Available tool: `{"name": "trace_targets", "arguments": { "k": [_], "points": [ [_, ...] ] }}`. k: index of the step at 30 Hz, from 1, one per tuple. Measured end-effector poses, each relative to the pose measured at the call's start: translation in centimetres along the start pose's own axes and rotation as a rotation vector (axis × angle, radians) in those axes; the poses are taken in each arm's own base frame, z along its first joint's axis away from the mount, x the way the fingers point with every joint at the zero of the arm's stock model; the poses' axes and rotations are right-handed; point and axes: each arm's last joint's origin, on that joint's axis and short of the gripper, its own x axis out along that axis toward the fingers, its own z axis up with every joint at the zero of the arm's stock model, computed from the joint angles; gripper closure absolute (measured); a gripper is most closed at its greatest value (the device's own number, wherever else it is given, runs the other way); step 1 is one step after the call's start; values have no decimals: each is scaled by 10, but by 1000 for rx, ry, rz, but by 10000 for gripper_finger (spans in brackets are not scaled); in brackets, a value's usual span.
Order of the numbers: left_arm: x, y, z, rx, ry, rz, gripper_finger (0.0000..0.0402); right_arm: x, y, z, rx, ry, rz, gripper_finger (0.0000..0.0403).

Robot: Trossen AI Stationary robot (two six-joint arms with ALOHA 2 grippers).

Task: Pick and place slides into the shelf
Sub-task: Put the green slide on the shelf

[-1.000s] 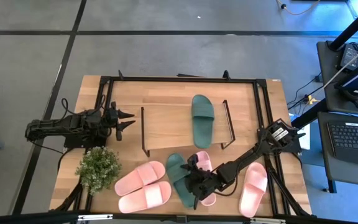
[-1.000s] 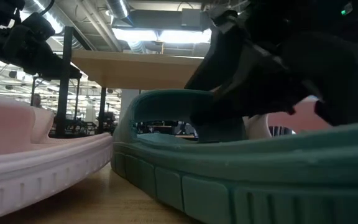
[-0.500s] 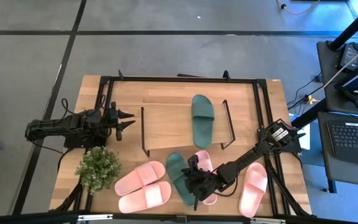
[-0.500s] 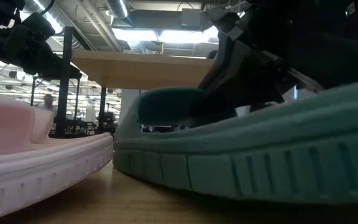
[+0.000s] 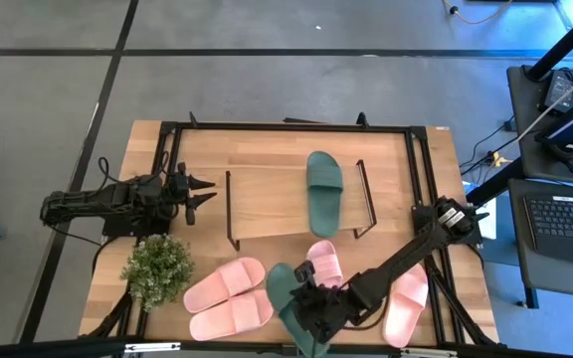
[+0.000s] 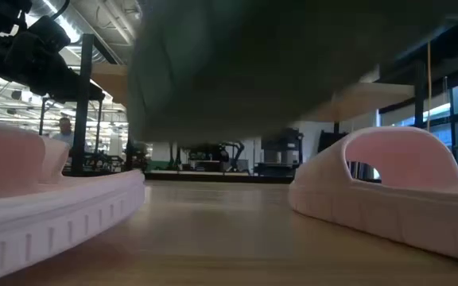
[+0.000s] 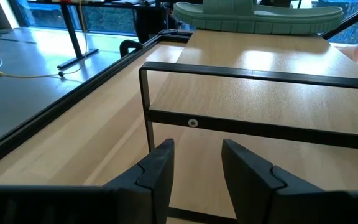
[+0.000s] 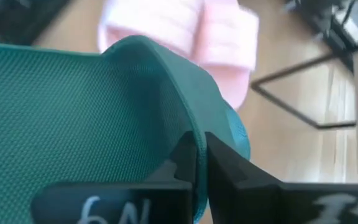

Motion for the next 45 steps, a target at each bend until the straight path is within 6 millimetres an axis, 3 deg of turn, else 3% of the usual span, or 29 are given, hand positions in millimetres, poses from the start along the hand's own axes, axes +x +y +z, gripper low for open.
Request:
{"name": "trace_targets", "arguments": {
  "k": [6,14,19,24,28,33,45],
  "points": [
    [0,0,0,0,1,0,274,-33,-8,23,3,-11,-1,387],
    [0,0,-2,-10,25,2,274,-56,-58,43,158,-19,-323,387],
    [0,1,-6,-11,62,5,274,-40,-104,37,221,43,-544,387],
    [0,1,-7,-28,66,7,274,-15,-155,15,262,183,-616,387],
    [0,1,-7,-28,67,7,274,-2,-181,-3,290,280,-611,387],
    [0,1,-6,-28,66,7,274,-1,-187,-15,262,368,-587,387],
    [0,1,-7,-28,66,7,274,-2,-187,-19,162,427,-532,387]
  ]
}}
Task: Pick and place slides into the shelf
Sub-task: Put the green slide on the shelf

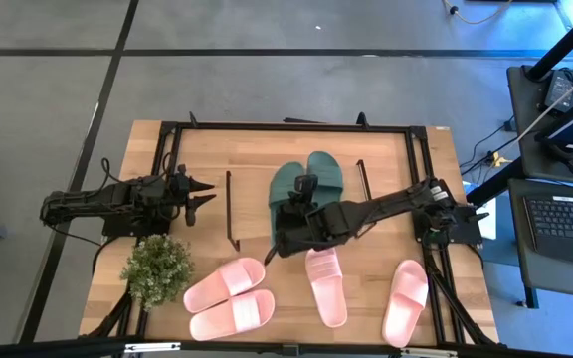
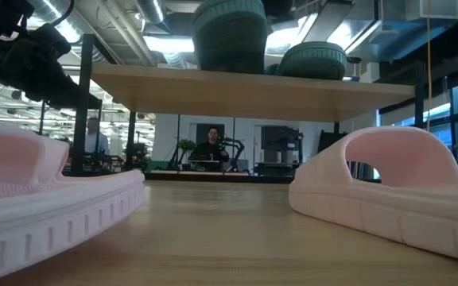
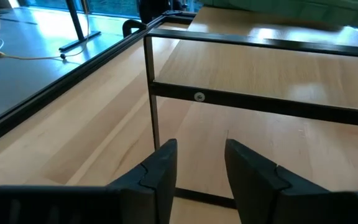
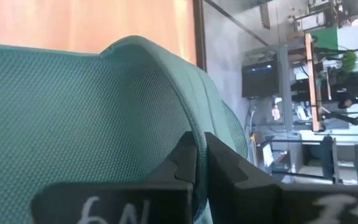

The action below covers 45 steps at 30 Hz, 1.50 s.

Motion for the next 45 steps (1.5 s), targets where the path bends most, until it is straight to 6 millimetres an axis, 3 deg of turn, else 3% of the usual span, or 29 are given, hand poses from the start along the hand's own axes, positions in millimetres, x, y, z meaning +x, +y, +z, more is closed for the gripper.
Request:
{"name": "trace_targets", "arguments": {
  "k": [9,19,27,36,45],
  "points": [
    [0,0,0,3,0,0,274,6,-11,4,-26,-21,-13,387],
    [0,0,-1,5,5,0,274,-13,-38,-2,43,-73,32,387],
    [0,0,-1,6,9,1,274,-3,-24,-14,23,-60,33,387],
    [0,0,-2,8,18,2,274,-16,-38,-45,131,-221,20,387],
    [0,0,-2,7,19,2,274,7,-26,-48,144,-230,9,387]
  ]
}}
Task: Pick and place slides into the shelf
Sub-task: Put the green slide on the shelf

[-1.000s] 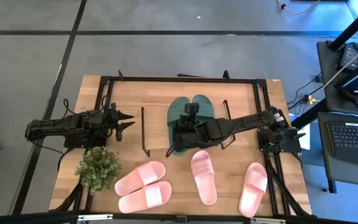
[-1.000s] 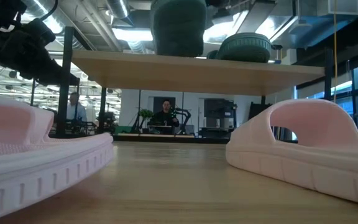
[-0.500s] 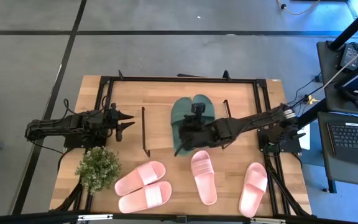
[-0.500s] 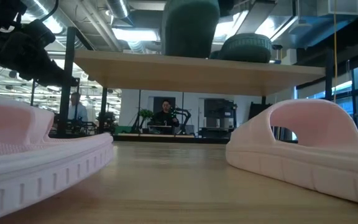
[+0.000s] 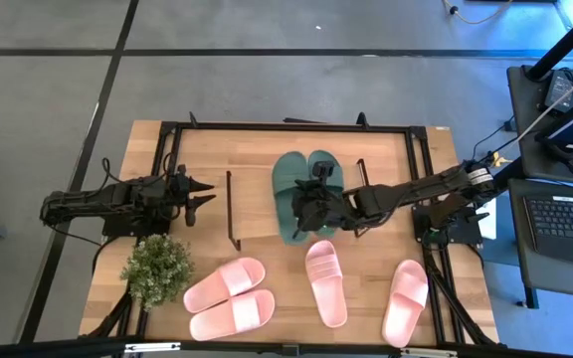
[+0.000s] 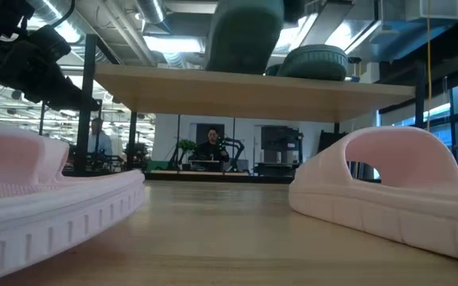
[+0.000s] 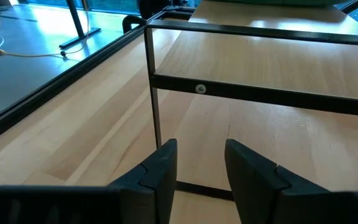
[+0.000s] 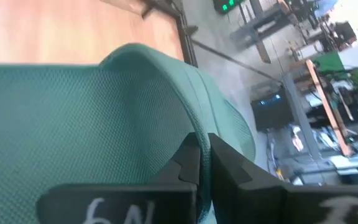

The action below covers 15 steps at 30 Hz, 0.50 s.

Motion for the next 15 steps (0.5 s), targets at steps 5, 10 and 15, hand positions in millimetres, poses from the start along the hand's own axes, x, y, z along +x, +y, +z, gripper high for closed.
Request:
{"name": "trace_targets", "arguments": {
  "k": [5,10,15],
  "points": [
    [0,0,0,0,1,0,274,6,5,1,1,-3,7,387],
    [0,0,0,1,1,0,274,6,5,2,11,-11,9,387],
    [0,0,0,1,1,0,274,5,4,2,11,-15,8,387]
  ]
}}
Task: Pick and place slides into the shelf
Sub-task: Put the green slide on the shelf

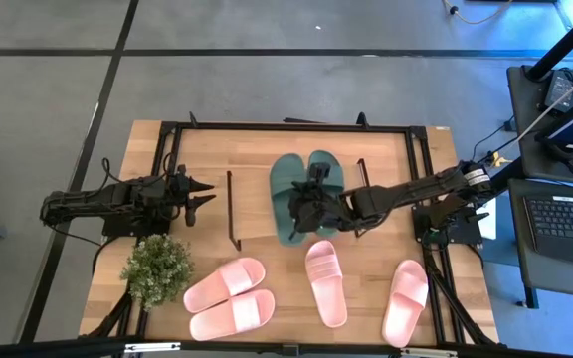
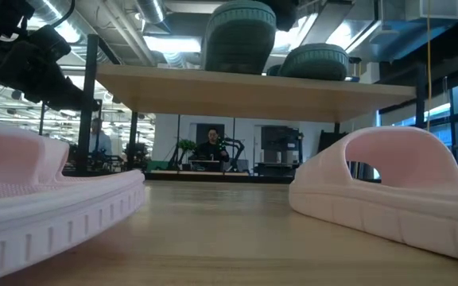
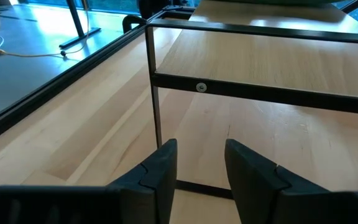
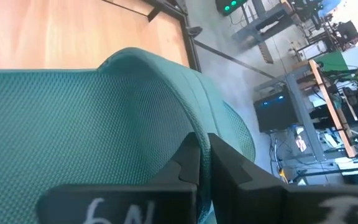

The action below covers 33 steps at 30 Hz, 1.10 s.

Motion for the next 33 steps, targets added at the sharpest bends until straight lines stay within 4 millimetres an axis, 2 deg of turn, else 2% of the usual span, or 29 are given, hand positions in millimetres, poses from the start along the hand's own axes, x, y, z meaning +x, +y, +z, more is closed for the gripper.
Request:
{"name": "trace_targets", "arguments": {
  "k": [5,16,27,33],
  "points": [
    [0,0,0,0,0,0,274,1,1,0,10,-10,55,387],
    [0,0,0,0,0,1,274,5,-1,-1,12,-1,48,387],
    [0,0,0,0,1,1,274,29,5,-7,-13,62,37,387],
    [0,0,0,1,1,0,274,31,6,-8,-12,68,33,353]
  ]
}}
